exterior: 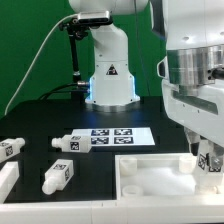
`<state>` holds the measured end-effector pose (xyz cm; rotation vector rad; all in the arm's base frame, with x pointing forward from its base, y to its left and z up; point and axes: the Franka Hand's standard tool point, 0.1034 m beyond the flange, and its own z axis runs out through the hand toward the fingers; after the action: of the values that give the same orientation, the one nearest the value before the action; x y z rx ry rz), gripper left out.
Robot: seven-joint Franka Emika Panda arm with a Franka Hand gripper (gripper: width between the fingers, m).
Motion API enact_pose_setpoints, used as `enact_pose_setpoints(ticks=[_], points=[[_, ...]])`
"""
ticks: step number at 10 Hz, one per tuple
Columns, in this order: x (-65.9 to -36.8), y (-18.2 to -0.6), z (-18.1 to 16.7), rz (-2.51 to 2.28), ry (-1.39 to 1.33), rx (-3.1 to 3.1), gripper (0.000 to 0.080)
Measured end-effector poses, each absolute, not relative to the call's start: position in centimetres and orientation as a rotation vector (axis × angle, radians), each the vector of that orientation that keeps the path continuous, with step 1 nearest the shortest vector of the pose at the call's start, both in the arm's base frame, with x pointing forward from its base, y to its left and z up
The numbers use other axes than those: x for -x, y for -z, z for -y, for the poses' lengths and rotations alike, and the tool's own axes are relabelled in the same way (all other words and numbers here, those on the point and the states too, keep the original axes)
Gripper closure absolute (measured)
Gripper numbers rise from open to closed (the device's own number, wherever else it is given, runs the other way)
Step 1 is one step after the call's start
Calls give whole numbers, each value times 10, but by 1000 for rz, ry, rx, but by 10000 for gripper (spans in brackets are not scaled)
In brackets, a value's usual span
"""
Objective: Assemble one leg
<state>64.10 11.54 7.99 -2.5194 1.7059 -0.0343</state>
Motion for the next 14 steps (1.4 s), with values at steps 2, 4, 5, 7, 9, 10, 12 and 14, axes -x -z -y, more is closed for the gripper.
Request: enact_pose_setpoints(ticks=[2,4,5,7,9,10,12,14], points=[[-639,-81,-125,-1195,91,2813,173],[-637,-80,-126,-999,99,2901,154],[-637,-80,-126,-905,102,2934,151],[-639,-79,-121,-482,136,3062,150],[-641,-79,-119,-312,166,3087,150],[-641,-79,-119,-373,164,3077,283],[-640,-79,-120,-466,160,3060,466],[-640,-79,-117,-666,154,3017,509]])
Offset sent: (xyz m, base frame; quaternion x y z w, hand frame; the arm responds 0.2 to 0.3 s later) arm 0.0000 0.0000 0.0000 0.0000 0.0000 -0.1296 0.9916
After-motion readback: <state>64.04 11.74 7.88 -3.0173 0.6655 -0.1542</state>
